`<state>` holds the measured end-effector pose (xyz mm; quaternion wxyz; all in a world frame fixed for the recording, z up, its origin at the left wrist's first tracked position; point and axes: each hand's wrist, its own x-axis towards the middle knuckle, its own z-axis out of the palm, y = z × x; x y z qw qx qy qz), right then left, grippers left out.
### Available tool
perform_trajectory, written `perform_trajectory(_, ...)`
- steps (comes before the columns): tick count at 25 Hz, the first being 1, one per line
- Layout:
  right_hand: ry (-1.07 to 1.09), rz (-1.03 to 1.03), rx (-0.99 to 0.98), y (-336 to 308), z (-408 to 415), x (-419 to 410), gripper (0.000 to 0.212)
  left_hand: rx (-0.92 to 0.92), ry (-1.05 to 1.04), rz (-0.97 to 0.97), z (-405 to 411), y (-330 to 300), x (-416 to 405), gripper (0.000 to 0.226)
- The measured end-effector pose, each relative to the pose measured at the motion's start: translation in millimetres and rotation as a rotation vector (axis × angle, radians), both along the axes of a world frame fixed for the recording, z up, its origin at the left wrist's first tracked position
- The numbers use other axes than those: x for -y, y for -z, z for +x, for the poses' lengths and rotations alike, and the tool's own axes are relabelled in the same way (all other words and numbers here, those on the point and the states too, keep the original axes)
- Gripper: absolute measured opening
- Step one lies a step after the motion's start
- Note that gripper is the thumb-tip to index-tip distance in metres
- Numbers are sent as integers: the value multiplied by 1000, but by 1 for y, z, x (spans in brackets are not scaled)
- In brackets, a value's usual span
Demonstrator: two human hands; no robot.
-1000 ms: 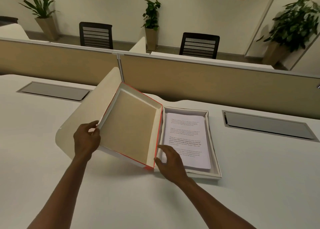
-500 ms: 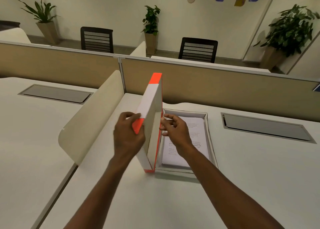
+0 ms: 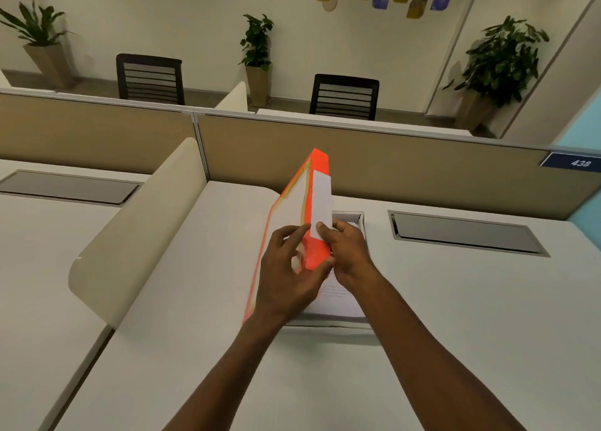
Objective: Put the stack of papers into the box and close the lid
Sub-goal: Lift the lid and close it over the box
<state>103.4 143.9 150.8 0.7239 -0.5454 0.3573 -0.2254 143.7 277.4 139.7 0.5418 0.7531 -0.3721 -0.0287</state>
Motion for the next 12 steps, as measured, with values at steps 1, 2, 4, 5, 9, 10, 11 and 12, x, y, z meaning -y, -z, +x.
perform_trajectory(1,9,16,5,0,-2,4,38,-52,-16,-28,9,5,-2,72)
perform_trajectory(2,15,41,15,0,-4,6,40,-116,-63,-34,19,12,-3,71)
perform_trajectory(4,32,98,31,0,-7,11,42,-280,-196,67,43,33,-6,75)
perform_trajectory(5,44,111,33,2,-9,14,42,-360,-251,188,56,47,-8,78)
perform_trajectory(9,112,77,0,7,-25,31,39,-674,-211,538,89,107,-19,74)
perform_trajectory(10,124,73,-15,10,-31,37,38,-734,-185,539,92,119,-20,72)
perform_trajectory(11,129,67,-37,13,-37,43,37,-770,-163,522,93,129,-21,69)
perform_trajectory(12,127,57,-63,16,-43,49,36,-793,-142,489,92,135,-21,63)
